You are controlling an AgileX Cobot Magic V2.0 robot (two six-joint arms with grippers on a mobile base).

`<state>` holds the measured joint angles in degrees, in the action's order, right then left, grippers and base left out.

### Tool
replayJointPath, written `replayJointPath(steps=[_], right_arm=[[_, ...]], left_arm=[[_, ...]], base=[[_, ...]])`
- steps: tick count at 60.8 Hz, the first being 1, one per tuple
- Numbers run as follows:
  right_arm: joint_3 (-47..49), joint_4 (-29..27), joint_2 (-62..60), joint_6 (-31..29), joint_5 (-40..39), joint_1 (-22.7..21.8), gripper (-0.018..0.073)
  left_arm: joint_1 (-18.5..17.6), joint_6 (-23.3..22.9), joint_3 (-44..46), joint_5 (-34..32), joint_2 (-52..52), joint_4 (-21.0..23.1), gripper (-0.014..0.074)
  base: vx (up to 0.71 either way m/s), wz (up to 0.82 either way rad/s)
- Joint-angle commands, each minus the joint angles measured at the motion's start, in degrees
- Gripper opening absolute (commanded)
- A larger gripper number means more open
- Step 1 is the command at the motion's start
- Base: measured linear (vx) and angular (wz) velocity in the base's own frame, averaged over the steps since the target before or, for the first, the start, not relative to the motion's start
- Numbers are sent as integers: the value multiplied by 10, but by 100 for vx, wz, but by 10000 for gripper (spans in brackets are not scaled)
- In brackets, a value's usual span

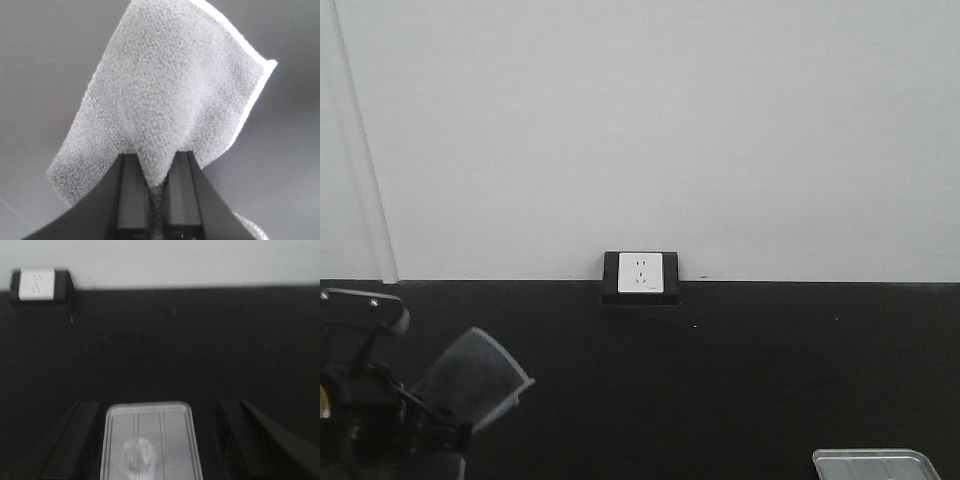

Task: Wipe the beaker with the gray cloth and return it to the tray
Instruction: 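Grasp the clear glass beaker from the metal tray with the right gripper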

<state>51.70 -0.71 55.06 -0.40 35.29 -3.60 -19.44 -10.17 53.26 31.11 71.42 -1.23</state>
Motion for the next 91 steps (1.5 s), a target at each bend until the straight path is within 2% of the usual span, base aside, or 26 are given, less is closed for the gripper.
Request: replayJointPath(steps=[1,12,34,65,73,91], right_arm=[[52,28,66,33,79,-4,505],[91,67,194,53,129,-4,505],[108,49,323,51,102,-4,480],[108,-5,422,18,39,-4,430],[108,-12,433,17,32,-4,338],[108,-45,435,-14,21,-4,-15]], left_arm=[[-3,-4,25,-24,-56,-1,-6],[-3,-4,26,-11,-85,-1,-6],[-3,-4,26,1,-84,-1,-6],[-3,-4,26,1,-84,-1,-6],[-3,-4,26,2,-84,-1,-6],[-3,-4,26,3,-84,-1,-6]], base=[[0,0],[0,0],[0,0],[0,0],[0,0],[0,0]])
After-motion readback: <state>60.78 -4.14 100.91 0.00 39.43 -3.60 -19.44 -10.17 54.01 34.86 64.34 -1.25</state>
